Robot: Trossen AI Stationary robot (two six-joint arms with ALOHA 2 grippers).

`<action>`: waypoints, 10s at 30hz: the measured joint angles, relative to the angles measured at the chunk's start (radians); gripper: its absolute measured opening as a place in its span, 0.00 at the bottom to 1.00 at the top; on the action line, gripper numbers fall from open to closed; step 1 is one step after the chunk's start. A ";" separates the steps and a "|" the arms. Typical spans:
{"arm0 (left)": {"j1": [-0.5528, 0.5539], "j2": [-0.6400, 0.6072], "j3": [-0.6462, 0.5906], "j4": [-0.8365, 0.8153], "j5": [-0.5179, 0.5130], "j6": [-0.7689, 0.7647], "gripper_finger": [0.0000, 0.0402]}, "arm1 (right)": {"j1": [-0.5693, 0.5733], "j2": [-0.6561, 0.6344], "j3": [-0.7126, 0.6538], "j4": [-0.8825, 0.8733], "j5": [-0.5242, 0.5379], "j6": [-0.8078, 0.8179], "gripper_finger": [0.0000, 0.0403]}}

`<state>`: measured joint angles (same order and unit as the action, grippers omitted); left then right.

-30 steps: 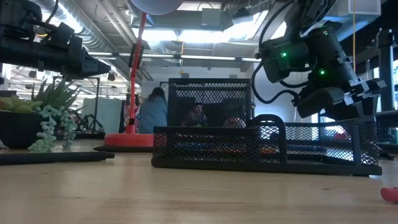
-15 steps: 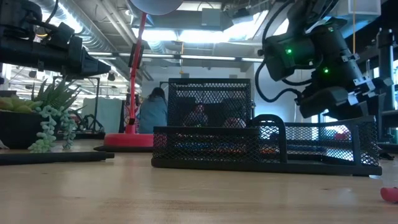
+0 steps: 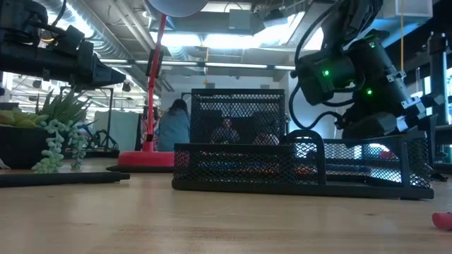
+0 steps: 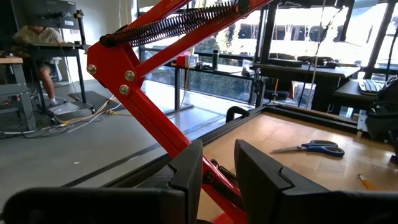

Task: Pick and place office supplies into organizer
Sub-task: Put the top black binder clip into the desk organizer, then put the blue scissors into the desk organizer

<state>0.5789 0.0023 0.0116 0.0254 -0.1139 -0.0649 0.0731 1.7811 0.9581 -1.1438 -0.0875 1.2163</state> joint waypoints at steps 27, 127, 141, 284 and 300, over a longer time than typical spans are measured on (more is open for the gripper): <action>0.000 0.000 0.000 0.000 0.000 0.000 0.22 | 0.000 0.008 0.000 0.001 0.042 -0.040 0.30; 0.000 0.000 0.000 0.000 0.000 0.000 0.22 | 0.000 0.009 0.219 -0.053 0.077 -0.338 0.01; 0.000 0.000 0.000 0.000 0.000 0.000 0.22 | 0.015 0.007 0.652 -0.267 0.241 -0.484 0.01; 0.000 0.000 0.000 0.000 0.000 -0.001 0.22 | 0.328 0.310 0.690 0.324 0.322 -0.832 0.08; 0.000 0.000 0.000 0.000 0.001 -0.001 0.22 | 0.328 0.308 0.690 0.320 0.322 -0.827 0.18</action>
<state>0.5789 0.0025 0.0116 0.0255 -0.1133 -0.0654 0.4015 2.0887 1.6485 -0.8235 0.2343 0.3889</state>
